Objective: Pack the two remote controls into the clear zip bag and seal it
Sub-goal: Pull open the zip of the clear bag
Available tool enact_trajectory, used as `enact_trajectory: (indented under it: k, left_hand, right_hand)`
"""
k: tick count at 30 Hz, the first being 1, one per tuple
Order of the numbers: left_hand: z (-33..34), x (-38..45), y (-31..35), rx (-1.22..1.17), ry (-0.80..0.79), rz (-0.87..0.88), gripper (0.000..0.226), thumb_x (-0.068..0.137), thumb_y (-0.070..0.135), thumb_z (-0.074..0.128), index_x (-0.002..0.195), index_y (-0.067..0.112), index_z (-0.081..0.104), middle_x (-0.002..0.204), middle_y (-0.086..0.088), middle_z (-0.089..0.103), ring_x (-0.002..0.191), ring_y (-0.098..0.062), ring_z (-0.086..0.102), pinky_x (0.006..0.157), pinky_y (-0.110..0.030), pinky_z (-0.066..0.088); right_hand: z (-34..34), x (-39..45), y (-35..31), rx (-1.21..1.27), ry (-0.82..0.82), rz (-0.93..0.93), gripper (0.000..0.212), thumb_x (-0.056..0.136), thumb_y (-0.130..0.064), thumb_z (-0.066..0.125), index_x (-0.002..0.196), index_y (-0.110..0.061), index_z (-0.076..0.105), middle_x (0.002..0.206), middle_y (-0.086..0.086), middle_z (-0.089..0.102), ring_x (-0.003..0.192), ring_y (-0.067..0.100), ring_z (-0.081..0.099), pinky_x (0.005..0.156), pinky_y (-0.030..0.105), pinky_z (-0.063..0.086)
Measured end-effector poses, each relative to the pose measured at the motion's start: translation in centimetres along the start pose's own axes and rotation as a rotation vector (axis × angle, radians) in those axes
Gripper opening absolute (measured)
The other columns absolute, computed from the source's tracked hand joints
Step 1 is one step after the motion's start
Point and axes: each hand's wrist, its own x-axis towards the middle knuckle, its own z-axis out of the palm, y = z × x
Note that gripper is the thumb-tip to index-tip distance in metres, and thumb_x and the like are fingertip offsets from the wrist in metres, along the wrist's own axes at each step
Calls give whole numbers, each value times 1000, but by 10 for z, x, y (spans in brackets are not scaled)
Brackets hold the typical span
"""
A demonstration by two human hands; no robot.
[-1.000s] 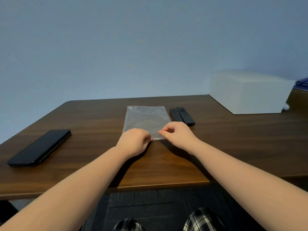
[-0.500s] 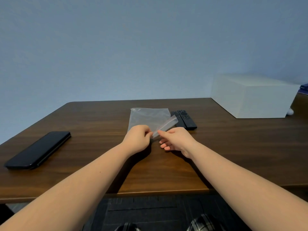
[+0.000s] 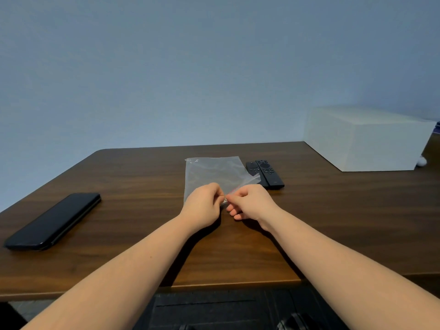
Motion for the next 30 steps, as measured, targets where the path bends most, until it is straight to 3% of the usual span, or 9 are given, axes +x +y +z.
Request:
enact_trajectory:
  k: [6,9,11,16,19,22,24,27,30]
  left_hand:
    - [4,6,1,1,48,-32,12,90,9,43,78,12,43,80,-7,58,77,-29,55,67,-37,41]
    - [-5,10,-4,-45,125,-35,8,90,10,45,85,15,41,84,-11,63,76,-28,59,69,-41,47]
    - [-8,9,-3,-23,71,60,16,86,3,45,94,16,42,85,-11,62,78,-29,58,69,-40,48]
    - [-9,13,0,186,3,103,26,89,13,46,107,12,65,105,-5,57,92,-23,58,76,-31,46]
    - [-14,19,-3,189,119,43,33,88,30,53,113,10,60,110,-4,55,97,-22,58,80,-33,48]
    - [-20,23,-4,213,157,-24,36,83,18,59,116,8,48,121,-8,45,98,-29,56,78,-40,48]
    - [-26,25,-7,205,162,-40,49,76,7,65,119,11,41,127,-8,39,98,-32,55,73,-41,48]
    - [-37,27,-20,191,184,-17,73,75,0,63,137,15,28,140,-6,35,116,-30,48,85,-43,48]
    - [-47,27,-35,185,244,28,66,80,5,62,139,13,34,140,-7,44,122,-28,46,94,-41,45]
  right_hand:
    - [-3,3,-1,-38,60,37,16,92,-11,57,89,1,67,70,13,67,54,17,59,58,28,58]
    - [-3,3,-1,-21,94,67,14,91,-9,56,86,-2,67,70,12,67,53,17,60,56,26,59]
    - [-3,4,-2,13,103,94,11,90,-6,55,88,-2,66,70,14,66,53,18,60,51,24,57]
    - [-4,9,-2,106,131,197,18,84,1,53,99,4,63,69,17,64,50,20,59,43,24,53]
    - [-4,11,-2,121,123,213,22,81,4,52,101,7,62,68,17,62,47,19,57,41,23,52]
    - [-5,11,-4,126,129,219,18,80,6,51,93,9,63,66,17,59,45,19,54,41,22,52]
    - [-6,11,-5,148,126,231,16,79,7,48,85,9,62,64,17,54,43,18,49,38,20,48]
    - [-8,13,-8,237,54,304,18,81,9,41,86,-2,53,61,10,41,44,14,36,36,18,33]
    - [-12,17,-10,252,8,359,17,85,8,38,86,-6,48,59,8,38,42,12,32,34,17,27]
